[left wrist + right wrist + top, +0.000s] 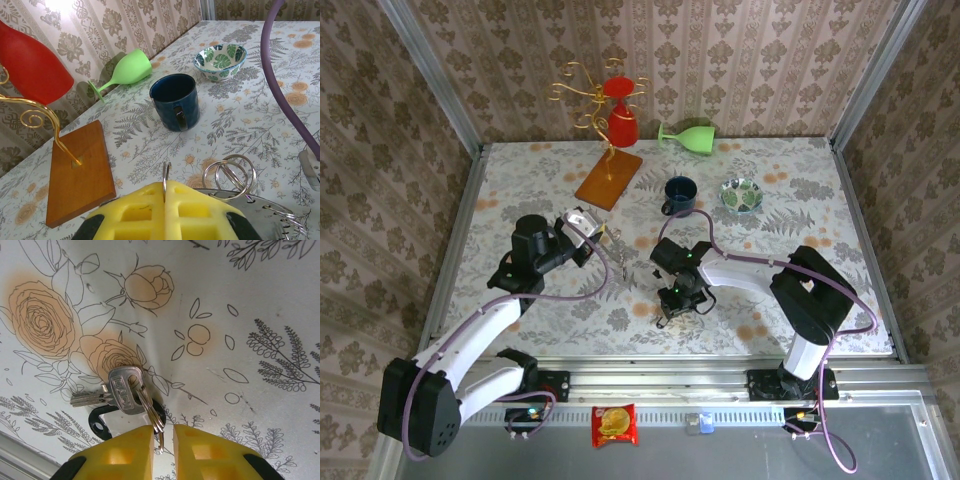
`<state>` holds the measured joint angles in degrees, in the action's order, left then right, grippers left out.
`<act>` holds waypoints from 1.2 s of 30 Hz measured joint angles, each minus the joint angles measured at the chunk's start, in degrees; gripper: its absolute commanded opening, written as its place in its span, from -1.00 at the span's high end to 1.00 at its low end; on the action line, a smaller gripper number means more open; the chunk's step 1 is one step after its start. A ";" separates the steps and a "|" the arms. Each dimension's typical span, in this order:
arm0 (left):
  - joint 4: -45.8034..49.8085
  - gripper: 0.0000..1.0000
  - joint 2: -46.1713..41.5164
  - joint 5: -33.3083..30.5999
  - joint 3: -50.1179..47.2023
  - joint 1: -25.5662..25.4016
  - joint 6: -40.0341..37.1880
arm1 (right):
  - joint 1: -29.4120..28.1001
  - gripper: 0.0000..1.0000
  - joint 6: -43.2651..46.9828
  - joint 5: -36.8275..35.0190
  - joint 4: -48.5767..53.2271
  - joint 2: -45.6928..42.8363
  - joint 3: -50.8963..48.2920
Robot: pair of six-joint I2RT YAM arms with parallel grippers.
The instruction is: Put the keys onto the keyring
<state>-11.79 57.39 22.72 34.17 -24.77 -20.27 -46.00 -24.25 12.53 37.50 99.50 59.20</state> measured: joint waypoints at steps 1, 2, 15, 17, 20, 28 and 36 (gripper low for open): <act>0.02 1.00 0.00 0.00 0.00 0.00 -0.02 | 0.00 0.63 0.00 -0.17 0.00 0.00 0.00; 0.02 1.00 0.00 -0.02 0.00 0.00 0.00 | 0.00 0.65 0.00 -0.20 0.00 0.00 0.00; 0.02 1.00 0.00 0.00 0.00 0.00 -0.02 | 0.00 1.00 -0.17 -0.57 0.20 -0.02 0.31; 0.02 1.00 0.00 -0.02 0.00 0.00 0.00 | 0.00 1.00 0.20 -1.53 1.07 -0.28 0.79; 0.04 1.00 0.00 0.00 0.00 0.00 -0.15 | -0.79 1.00 1.99 -4.81 3.50 -2.80 1.77; 2.10 1.00 -0.04 0.26 0.00 -0.02 -0.39 | -4.39 1.00 9.49 -10.95 4.61 -18.58 2.49; 4.61 1.00 -0.85 8.09 0.13 -0.74 -0.37 | -4.37 1.00 19.76 -8.83 -3.45 -32.26 0.57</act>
<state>-7.18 56.53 30.81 34.30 -25.52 -20.64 -50.37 -4.49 3.70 34.04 67.24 59.77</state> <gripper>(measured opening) 0.053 0.063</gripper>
